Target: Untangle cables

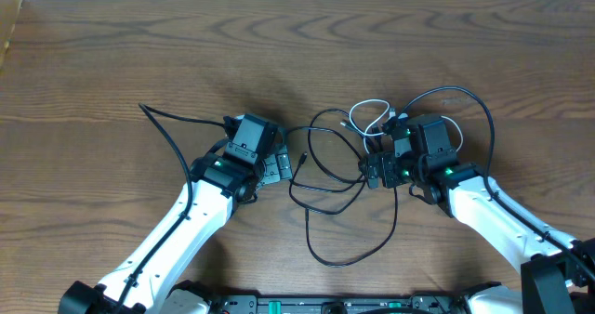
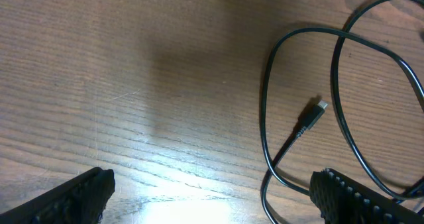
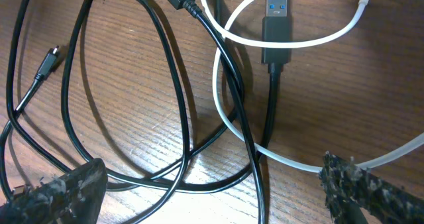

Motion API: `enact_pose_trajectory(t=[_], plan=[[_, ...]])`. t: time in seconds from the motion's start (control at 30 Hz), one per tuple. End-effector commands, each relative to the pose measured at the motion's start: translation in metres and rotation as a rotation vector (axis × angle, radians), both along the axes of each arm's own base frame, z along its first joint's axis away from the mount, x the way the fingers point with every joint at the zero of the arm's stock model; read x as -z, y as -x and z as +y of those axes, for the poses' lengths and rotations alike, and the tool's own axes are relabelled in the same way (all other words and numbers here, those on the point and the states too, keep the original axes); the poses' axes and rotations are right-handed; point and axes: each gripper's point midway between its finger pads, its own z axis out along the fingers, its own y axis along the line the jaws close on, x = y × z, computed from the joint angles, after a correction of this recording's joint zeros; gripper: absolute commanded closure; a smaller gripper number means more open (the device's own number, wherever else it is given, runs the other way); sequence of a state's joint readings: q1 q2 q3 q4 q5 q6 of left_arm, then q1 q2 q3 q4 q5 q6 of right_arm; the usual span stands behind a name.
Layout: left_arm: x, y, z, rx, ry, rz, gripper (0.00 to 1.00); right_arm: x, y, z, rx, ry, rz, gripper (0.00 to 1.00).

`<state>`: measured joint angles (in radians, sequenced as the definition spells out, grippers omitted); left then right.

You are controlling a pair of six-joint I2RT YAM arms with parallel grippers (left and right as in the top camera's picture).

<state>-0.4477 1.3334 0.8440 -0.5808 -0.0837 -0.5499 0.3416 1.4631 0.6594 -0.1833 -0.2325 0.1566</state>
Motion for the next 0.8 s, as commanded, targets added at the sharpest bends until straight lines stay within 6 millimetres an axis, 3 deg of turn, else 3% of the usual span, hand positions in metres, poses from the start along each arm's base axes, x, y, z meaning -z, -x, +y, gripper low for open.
enact_pose_trajectory(t=[0.0, 0.77], plan=[[-0.003, -0.0035, 0.0009, -0.005, -0.004, -0.006, 0.01, -0.0069, -0.0038, 0.002, 0.0, -0.013, -0.015, 0.01], [-0.0041, -0.0056, -0.0002, -0.005, 0.001, -0.016, 0.01, -0.0069, -0.0039, 0.0019, 0.001, -0.013, -0.015, 0.01]])
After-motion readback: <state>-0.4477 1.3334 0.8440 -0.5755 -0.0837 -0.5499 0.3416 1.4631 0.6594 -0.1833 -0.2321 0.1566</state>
